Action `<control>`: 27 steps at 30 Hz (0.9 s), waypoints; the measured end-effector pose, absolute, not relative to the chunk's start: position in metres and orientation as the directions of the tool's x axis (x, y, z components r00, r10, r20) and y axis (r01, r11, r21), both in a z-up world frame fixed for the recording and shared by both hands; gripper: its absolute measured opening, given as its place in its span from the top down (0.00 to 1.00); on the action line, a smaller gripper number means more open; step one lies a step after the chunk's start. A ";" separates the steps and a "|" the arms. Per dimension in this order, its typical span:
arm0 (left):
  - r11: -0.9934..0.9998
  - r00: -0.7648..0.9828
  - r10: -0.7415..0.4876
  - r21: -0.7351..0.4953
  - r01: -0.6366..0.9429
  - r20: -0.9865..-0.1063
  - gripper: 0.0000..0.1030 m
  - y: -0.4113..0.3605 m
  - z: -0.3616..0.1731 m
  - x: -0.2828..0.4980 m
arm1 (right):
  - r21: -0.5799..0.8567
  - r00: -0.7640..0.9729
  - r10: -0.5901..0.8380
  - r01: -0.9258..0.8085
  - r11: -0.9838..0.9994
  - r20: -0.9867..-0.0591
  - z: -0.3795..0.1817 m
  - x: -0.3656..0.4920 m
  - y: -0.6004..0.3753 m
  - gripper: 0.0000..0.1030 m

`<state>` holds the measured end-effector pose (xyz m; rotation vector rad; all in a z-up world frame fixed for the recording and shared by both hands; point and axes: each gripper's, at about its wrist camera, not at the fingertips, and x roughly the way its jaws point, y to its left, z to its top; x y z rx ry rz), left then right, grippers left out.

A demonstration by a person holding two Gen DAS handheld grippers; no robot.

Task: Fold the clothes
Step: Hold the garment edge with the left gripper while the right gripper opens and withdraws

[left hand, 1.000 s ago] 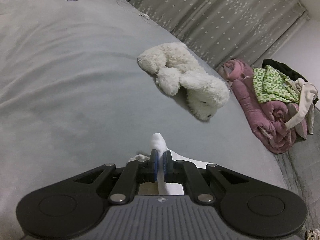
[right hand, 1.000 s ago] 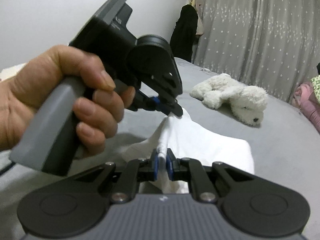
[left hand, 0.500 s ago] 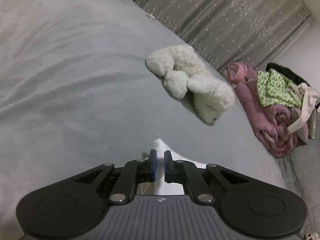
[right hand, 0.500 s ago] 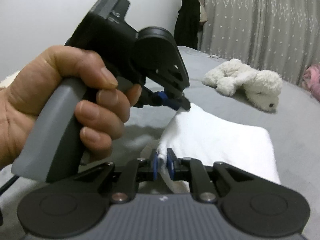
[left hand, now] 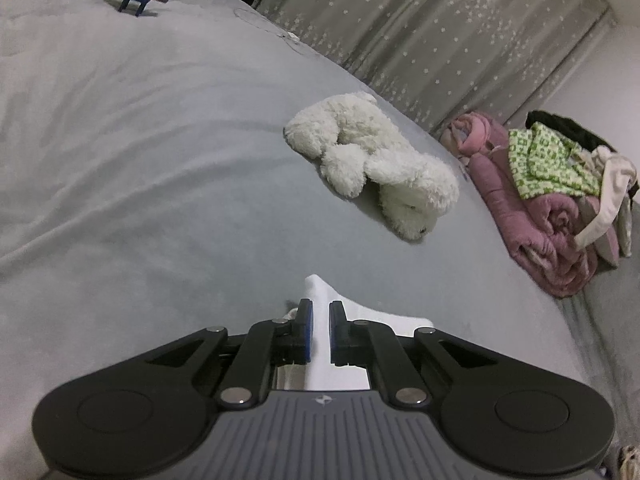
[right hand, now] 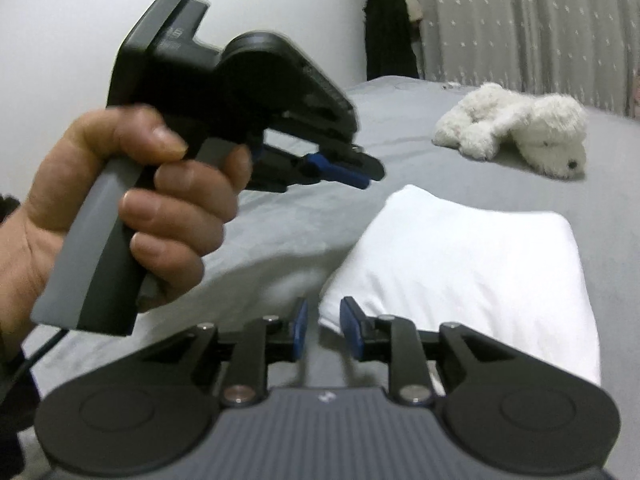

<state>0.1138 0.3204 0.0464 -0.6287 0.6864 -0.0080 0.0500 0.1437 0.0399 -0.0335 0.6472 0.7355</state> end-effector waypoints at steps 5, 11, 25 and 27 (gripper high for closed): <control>0.809 0.777 -0.244 -0.563 -0.167 -0.580 0.95 0.306 0.050 0.108 | 0.208 0.600 0.568 -0.562 0.800 -0.563 0.050 0.059 0.109 0.79; 0.838 0.708 -0.272 -0.522 -0.160 -0.652 0.95 0.278 0.038 0.113 | 0.225 0.642 0.456 -0.411 0.883 -0.616 0.053 0.089 0.069 0.78; 0.837 0.633 -0.218 -0.476 -0.271 -0.743 0.95 0.275 0.019 0.115 | 0.148 0.654 0.343 -0.336 0.930 -0.674 0.036 0.103 0.056 0.79; 0.837 0.629 -0.211 -0.471 -0.278 -0.748 0.95 0.274 0.018 0.119 | 0.122 0.641 0.311 -0.322 0.939 -0.702 0.029 0.108 0.055 0.79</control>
